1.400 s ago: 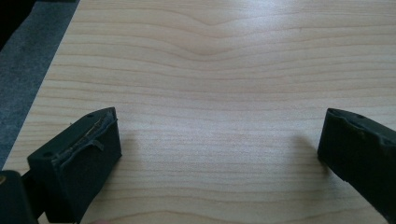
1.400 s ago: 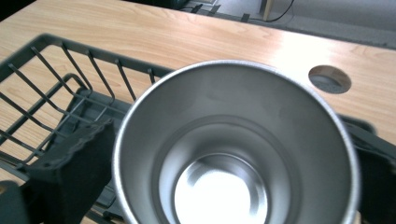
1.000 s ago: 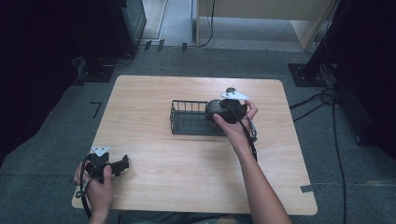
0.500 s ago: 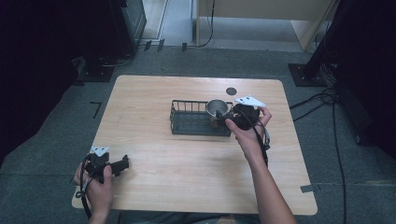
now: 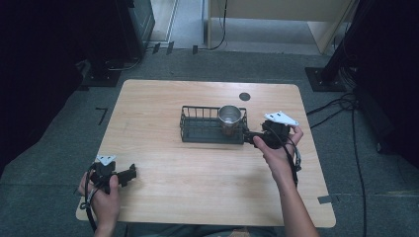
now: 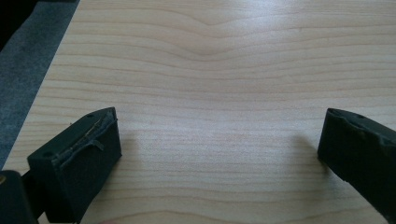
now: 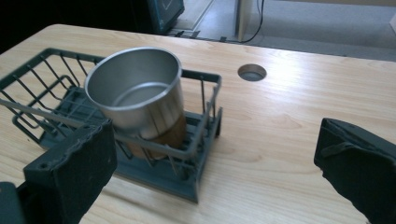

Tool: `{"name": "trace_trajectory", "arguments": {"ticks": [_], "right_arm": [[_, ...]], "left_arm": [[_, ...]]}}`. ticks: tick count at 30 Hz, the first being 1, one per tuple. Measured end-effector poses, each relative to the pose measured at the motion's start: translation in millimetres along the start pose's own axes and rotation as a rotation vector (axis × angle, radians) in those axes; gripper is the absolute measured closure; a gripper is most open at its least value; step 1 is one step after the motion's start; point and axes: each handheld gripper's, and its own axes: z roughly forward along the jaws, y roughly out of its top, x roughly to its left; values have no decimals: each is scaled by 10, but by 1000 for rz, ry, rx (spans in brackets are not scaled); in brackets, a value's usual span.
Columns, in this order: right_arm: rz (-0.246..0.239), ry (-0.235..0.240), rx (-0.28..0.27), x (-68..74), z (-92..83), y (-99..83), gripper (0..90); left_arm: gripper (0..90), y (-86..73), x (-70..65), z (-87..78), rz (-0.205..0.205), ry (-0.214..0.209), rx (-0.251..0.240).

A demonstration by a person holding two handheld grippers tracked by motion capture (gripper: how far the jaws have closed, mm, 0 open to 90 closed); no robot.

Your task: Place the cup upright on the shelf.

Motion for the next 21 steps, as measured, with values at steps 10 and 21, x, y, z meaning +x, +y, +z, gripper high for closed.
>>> {"name": "trace_trajectory", "arguments": {"ticks": [10,21], "right_arm": [[-6,-51,16,-201,-156,-233,0],[48,-69,37,-415,-264,-506,0]], "left_arm": [[0,0,0,0,0,0,0],[0,0,0,0,0,0,0]]}}
